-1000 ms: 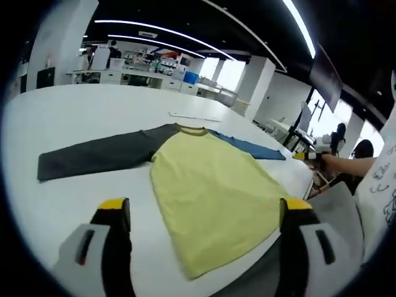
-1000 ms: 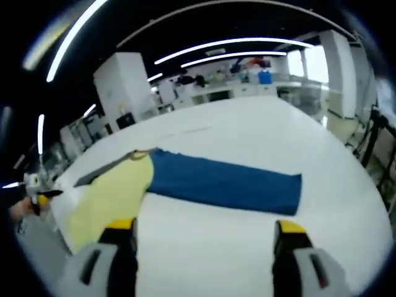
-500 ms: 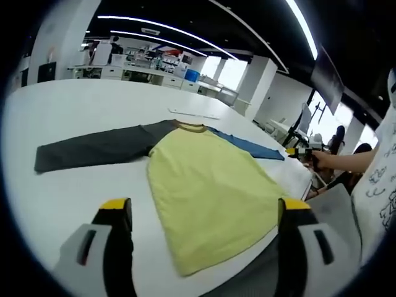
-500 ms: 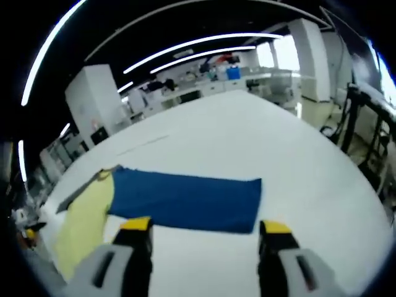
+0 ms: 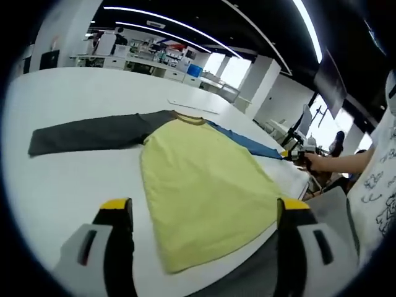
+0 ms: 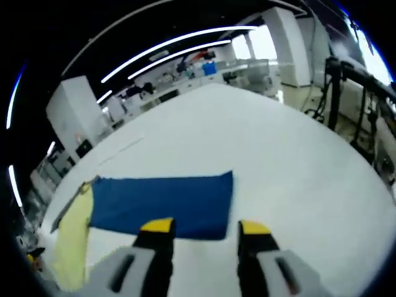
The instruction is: Fold the garment on the visible template until the final outline fits inside the template.
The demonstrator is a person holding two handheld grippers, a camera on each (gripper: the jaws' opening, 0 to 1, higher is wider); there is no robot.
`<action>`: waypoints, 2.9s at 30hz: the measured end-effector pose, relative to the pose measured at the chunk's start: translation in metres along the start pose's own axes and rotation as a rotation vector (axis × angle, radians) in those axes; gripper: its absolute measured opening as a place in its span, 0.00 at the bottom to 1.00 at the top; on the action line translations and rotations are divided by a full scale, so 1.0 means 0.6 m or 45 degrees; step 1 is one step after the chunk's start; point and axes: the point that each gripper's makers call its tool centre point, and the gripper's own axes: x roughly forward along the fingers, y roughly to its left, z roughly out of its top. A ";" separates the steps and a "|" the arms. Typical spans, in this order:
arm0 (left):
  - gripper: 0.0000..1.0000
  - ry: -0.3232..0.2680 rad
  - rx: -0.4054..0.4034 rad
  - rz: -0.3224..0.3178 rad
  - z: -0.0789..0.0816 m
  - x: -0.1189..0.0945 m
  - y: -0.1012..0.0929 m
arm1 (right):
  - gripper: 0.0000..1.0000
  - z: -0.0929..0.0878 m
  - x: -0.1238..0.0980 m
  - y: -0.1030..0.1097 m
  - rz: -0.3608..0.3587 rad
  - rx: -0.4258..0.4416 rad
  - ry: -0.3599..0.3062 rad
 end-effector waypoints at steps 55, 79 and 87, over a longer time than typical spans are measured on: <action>0.92 -0.065 0.001 -0.134 0.077 -0.059 0.076 | 0.00 0.062 0.023 0.439 0.393 -0.250 0.013; 0.90 -0.037 0.046 -0.301 0.082 -0.020 0.126 | 0.00 0.015 0.064 0.682 0.543 -0.307 0.056; 0.90 -0.050 0.043 -0.305 0.080 -0.027 0.132 | 0.00 -0.008 0.075 0.770 0.628 -0.321 0.076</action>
